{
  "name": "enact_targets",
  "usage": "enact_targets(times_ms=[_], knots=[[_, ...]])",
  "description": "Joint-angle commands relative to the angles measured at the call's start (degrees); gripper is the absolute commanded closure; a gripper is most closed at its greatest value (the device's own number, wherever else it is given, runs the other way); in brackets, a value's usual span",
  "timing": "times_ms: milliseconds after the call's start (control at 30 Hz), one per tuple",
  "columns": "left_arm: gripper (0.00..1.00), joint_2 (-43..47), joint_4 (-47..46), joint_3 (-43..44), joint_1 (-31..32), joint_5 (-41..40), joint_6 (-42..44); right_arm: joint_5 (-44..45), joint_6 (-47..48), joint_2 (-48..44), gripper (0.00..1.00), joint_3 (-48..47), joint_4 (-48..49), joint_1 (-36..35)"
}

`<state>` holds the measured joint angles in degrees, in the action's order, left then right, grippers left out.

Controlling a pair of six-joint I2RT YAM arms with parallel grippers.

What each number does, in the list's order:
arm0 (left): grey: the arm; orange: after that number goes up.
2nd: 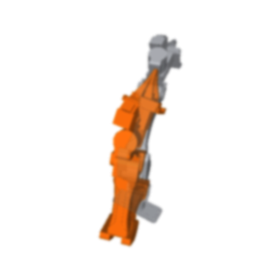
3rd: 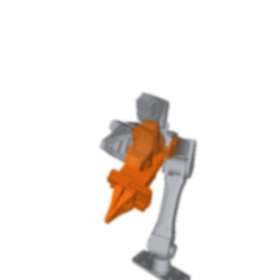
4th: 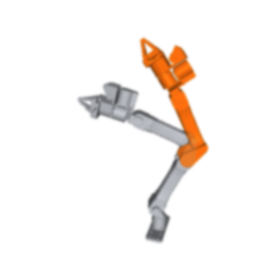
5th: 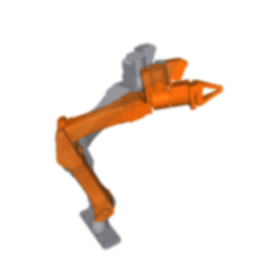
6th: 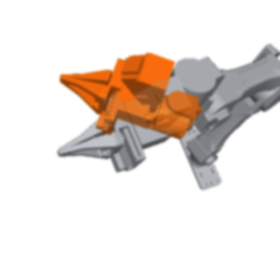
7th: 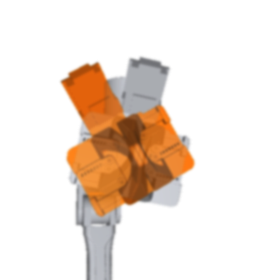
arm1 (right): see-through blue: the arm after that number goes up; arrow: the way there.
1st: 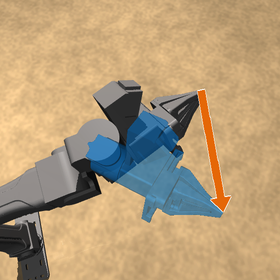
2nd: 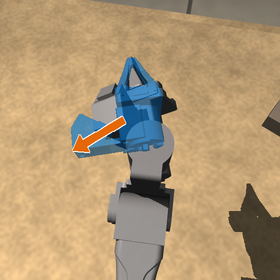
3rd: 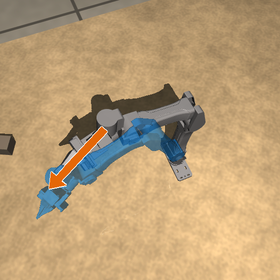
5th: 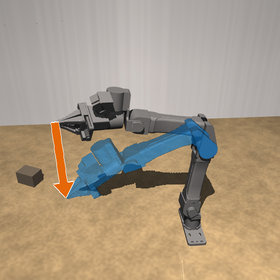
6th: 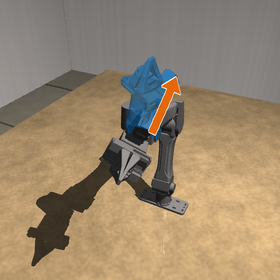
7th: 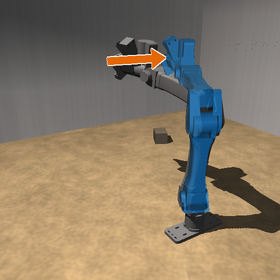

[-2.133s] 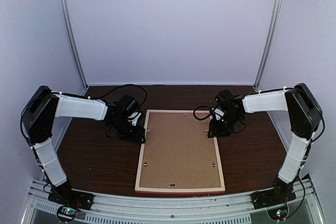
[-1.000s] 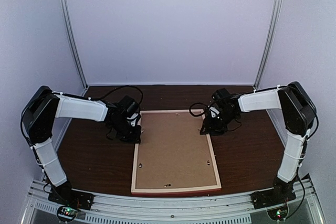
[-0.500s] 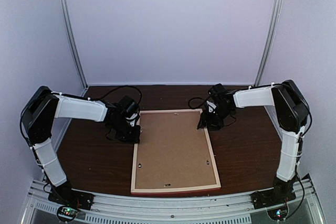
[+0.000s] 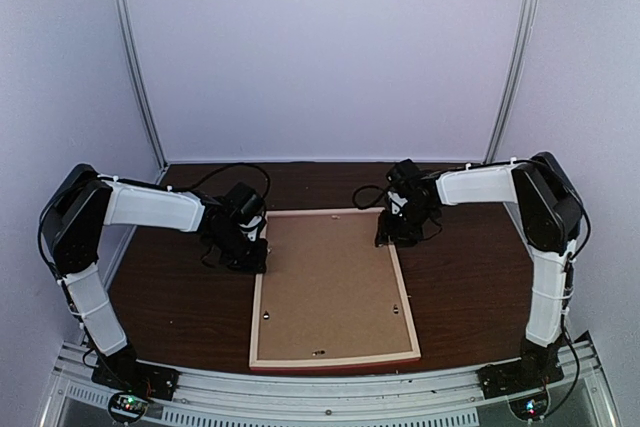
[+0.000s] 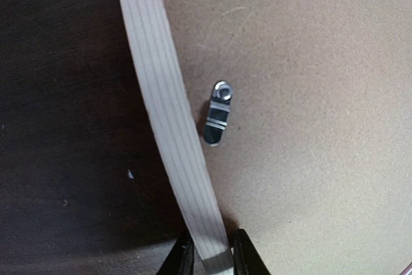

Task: Put the photo into the frame
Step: Press the fastener onto the backboard.

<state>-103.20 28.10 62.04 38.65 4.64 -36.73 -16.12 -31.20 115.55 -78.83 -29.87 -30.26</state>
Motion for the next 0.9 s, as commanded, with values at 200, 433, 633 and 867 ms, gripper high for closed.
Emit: enact_targets(times_ms=[200, 433, 633, 867], knots=[[0.79, -2.42, -1.36, 0.05, 0.37, 2.56, 1.99, 1.21, 7.26, 0.59, 0.52, -1.85, -5.96, -2.20], [0.79, -2.45, -1.33, 0.36, 0.37, 2.78, 2.01, -0.59, 10.62, 1.03, 0.56, -2.87, -7.92, -1.52], [0.79, -2.66, -1.34, 0.45, 0.35, 2.98, 2.08, -2.80, 11.63, 1.82, 0.59, -2.64, -7.31, -0.28], [0.80, -3.01, -1.19, 0.80, 0.37, 3.25, 2.27, -5.41, 12.49, 2.75, 0.61, -1.94, -5.49, 1.32]])
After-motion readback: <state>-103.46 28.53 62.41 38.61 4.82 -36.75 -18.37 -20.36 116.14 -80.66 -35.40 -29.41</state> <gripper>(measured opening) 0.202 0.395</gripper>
